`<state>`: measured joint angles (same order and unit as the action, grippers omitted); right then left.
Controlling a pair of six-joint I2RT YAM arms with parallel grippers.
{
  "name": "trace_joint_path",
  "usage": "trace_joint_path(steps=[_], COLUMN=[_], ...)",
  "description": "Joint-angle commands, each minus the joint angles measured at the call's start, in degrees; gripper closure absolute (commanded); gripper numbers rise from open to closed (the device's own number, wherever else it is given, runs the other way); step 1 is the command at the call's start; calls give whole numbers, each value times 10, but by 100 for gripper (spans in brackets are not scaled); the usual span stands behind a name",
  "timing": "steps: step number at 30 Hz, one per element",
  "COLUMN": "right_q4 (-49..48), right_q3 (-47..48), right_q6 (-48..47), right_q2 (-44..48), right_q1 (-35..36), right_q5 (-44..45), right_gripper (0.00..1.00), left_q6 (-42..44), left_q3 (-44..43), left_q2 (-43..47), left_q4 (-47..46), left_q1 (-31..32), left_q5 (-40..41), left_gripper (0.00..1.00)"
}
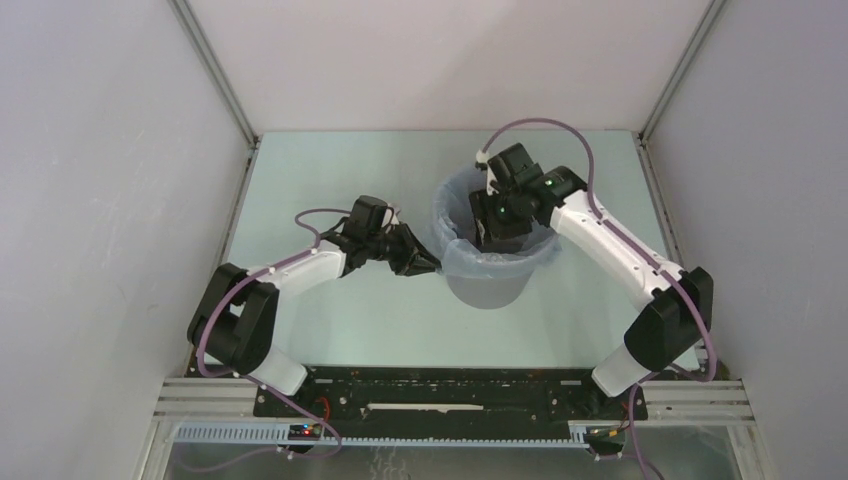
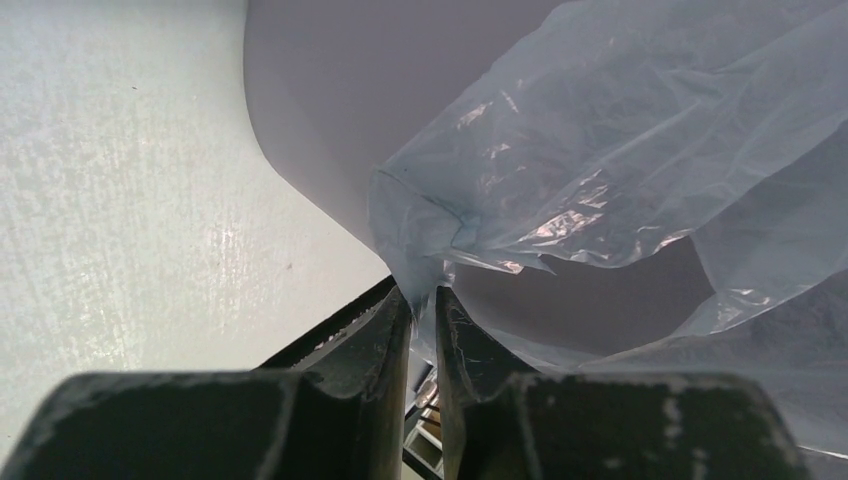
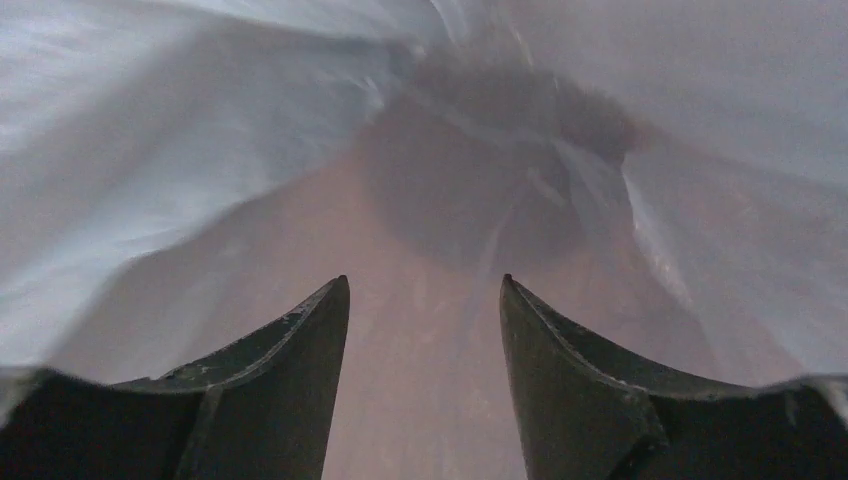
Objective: Put the trash bags into the trash bin
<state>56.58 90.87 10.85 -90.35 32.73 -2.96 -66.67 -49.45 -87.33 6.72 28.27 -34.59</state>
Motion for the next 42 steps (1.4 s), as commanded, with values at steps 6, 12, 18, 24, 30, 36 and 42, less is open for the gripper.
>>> trace_joint_path(steps=[6,12,18,24,30,36,42], right_q4=[-156,-249,-297,-328,-332,-321,-274], right_q3=[-126,-170,-206,-232,-236,-239,-218], right_q6=[44,69,85,92,91,83,103], right_q2=[-9,-51,-76,-98,-124,-96,-30], right_q1=[6,18,23,23,23,25,10], right_q5=[42,64,87,71,44,36,13], right_gripper=[43,43,46,45,44,40,34], left_q6=[25,51,58,61,60,54,44], left_q3=[-8,-33,-43,-49,-59,-58,-51], left_q2=[3,-6,-11,-15,-25,-24,-25], left_q4=[1,33,39,40,38,32,21], left_q1=[3,2,1,-1,-1,-1,-1], left_q5=[-15,-17,-17,-16,-16,-12,-8], left_gripper=[80,80,79,79,79,79,79])
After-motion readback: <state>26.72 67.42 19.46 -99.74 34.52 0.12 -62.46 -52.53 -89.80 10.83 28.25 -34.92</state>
